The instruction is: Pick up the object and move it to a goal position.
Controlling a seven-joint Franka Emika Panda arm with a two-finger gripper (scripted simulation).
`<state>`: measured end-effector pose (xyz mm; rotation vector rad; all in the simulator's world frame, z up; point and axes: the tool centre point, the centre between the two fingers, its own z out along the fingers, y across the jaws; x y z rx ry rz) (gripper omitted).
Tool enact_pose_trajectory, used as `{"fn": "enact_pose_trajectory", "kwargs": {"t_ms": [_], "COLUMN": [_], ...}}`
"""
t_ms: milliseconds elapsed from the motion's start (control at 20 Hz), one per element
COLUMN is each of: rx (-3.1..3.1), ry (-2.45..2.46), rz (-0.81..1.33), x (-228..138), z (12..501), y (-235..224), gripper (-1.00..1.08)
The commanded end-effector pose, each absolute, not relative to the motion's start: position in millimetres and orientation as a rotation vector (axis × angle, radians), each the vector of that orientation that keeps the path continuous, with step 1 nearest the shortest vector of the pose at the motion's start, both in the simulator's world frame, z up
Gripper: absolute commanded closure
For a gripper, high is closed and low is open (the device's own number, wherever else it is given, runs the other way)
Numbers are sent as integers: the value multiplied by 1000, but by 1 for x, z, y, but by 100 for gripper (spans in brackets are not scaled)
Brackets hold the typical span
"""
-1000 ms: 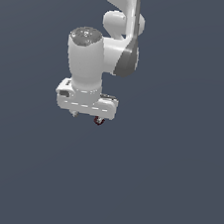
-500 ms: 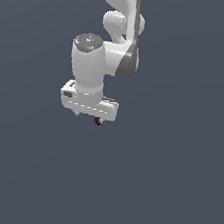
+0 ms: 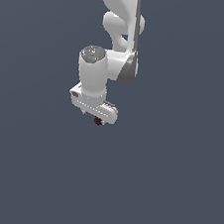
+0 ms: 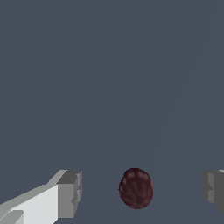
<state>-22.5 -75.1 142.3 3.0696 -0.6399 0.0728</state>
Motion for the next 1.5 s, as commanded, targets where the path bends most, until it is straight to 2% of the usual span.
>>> {"fn": "enact_pose_trajectory", "kwargs": {"t_ms": [0,700,1450], "rx": [3048,2893,2862], "ry": [-754,-1230,-1296], "rz": [60,7,0], "x": [-34,-86,-95], "z": [130,85,68], "y": [-72,-65,-64], "gripper": [-92,-92,-92]}}
